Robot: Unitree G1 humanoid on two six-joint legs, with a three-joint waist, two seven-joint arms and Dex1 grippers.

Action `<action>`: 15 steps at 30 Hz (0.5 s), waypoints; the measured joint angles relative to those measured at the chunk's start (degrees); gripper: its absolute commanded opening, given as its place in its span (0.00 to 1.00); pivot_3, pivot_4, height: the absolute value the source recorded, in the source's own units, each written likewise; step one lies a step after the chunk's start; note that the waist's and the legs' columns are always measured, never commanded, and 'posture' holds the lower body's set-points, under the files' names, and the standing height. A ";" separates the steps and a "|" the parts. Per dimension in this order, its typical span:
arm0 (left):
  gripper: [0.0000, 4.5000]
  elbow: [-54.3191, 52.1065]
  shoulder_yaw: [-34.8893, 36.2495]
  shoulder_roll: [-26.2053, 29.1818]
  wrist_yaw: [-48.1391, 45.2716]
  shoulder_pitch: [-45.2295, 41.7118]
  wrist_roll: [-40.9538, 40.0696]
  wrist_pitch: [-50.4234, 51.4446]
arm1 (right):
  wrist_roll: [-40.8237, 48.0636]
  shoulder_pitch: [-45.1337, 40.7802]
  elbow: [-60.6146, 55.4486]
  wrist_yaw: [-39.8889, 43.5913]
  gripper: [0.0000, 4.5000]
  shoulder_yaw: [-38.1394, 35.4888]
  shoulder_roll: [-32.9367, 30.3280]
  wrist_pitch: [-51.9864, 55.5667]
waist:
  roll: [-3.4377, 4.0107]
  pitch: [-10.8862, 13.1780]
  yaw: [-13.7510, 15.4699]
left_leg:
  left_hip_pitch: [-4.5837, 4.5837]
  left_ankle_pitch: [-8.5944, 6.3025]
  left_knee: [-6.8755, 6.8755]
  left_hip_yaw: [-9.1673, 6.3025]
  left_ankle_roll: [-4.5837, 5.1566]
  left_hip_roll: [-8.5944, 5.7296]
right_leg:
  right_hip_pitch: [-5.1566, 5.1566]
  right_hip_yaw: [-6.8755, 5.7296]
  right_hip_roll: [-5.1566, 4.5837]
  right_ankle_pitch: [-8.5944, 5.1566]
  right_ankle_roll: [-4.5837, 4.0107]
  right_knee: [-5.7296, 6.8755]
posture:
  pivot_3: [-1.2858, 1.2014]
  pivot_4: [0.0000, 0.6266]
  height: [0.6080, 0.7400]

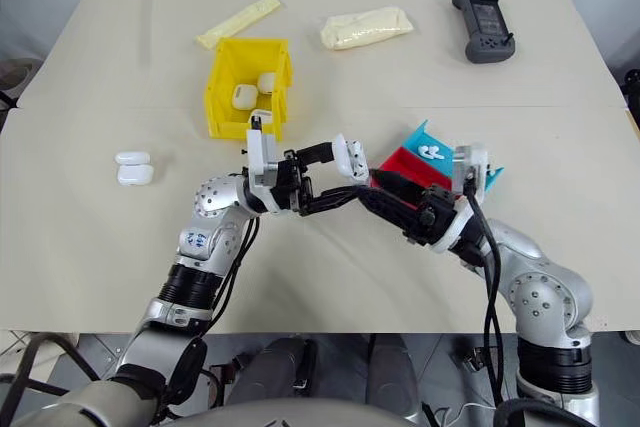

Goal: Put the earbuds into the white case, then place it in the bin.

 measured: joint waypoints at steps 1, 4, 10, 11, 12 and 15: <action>0.62 -0.19 0.00 1.35 0.29 0.00 0.70 0.03 | -1.24 0.23 0.04 0.56 0.66 -0.16 -1.06 -0.89 | 0.00 0.00 -0.02 | 0.00 0.00 0.00 0.00 0.00 0.00 | 0.00 0.00 0.00 0.00 0.00 0.00 | 0.52 0.24 1.00; 0.62 -0.81 0.00 5.66 2.18 0.00 3.59 2.37 | -5.24 1.41 0.10 2.97 0.49 -0.47 -5.16 -3.28 | 0.00 0.00 0.02 | 0.00 0.00 -0.01 0.00 0.00 0.00 | 0.00 0.00 0.01 0.00 0.00 0.00 | 0.52 0.24 1.00; 0.62 -1.58 -4.28 14.62 2.03 -2.17 12.59 5.55 | -14.08 1.32 -1.45 8.70 0.04 2.85 -12.40 -7.64 | 0.00 0.00 0.08 | 0.00 0.00 -0.01 0.01 0.01 0.00 | 0.00 0.01 0.01 0.00 0.00 0.00 | 0.52 0.24 1.00; 0.62 -1.61 -5.14 15.34 1.57 -2.88 13.72 5.87 | -15.30 0.87 -1.71 9.55 0.01 3.95 -12.96 -8.28 | 0.00 0.00 0.12 | 0.00 0.00 -0.01 0.01 0.01 0.00 | 0.00 0.00 0.01 0.00 0.00 -0.01 | 0.52 0.24 1.00; 0.62 -1.61 -6.09 15.90 0.96 -3.49 14.69 6.32 | -16.29 -0.07 -1.78 9.87 0.01 5.23 -12.94 -8.53 | -0.01 0.00 0.10 | 0.00 0.00 -0.01 0.01 0.01 0.00 | 0.01 0.01 0.01 0.00 0.00 -0.01 | 0.52 0.24 1.00; 0.62 -1.80 -8.40 15.51 0.17 -4.03 16.05 7.44 | -18.07 -3.18 -2.70 9.41 0.01 8.84 -11.69 -8.48 | -0.01 0.01 0.08 | 0.00 0.00 -0.01 0.00 0.00 0.01 | 0.00 0.00 0.01 0.00 0.00 -0.01 | 0.52 0.24 1.00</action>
